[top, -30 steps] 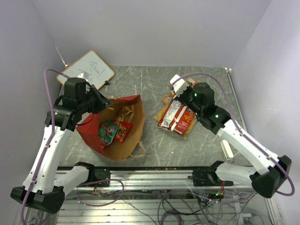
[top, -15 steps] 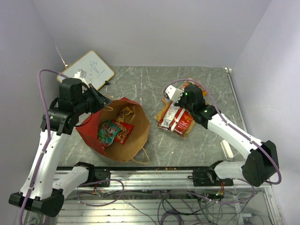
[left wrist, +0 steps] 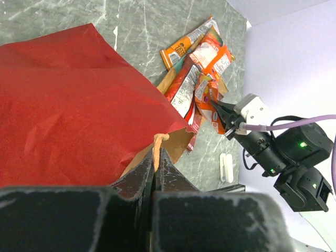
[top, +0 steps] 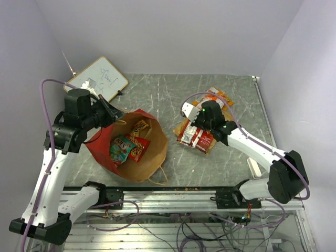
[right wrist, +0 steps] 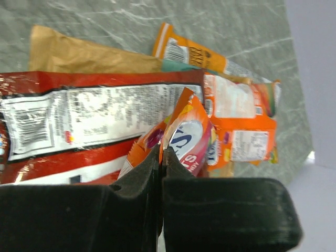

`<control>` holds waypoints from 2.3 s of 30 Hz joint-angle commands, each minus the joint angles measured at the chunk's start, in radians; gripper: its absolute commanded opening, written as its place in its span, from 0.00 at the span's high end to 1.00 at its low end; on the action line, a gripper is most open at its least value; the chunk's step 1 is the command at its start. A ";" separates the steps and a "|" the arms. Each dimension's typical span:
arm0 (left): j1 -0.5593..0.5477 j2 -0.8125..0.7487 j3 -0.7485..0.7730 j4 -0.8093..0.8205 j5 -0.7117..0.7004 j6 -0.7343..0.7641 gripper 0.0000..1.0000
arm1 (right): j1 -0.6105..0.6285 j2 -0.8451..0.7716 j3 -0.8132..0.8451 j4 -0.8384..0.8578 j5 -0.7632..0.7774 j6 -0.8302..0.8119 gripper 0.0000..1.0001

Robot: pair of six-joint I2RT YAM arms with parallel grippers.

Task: Take the snacks out of the paper bag
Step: Place the snack at the center of the board, then take out the snack from the paper bag.

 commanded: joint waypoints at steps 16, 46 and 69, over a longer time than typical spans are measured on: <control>-0.004 -0.030 -0.001 -0.009 0.017 0.005 0.93 | 0.024 0.011 -0.031 -0.021 -0.348 0.318 0.58; -0.004 -0.070 -0.039 -0.005 0.039 -0.020 0.93 | 0.676 0.090 0.083 0.279 -0.369 0.016 0.42; -0.004 -0.085 -0.001 -0.096 0.083 0.008 0.93 | 0.661 0.579 0.336 0.306 -0.173 -0.459 0.40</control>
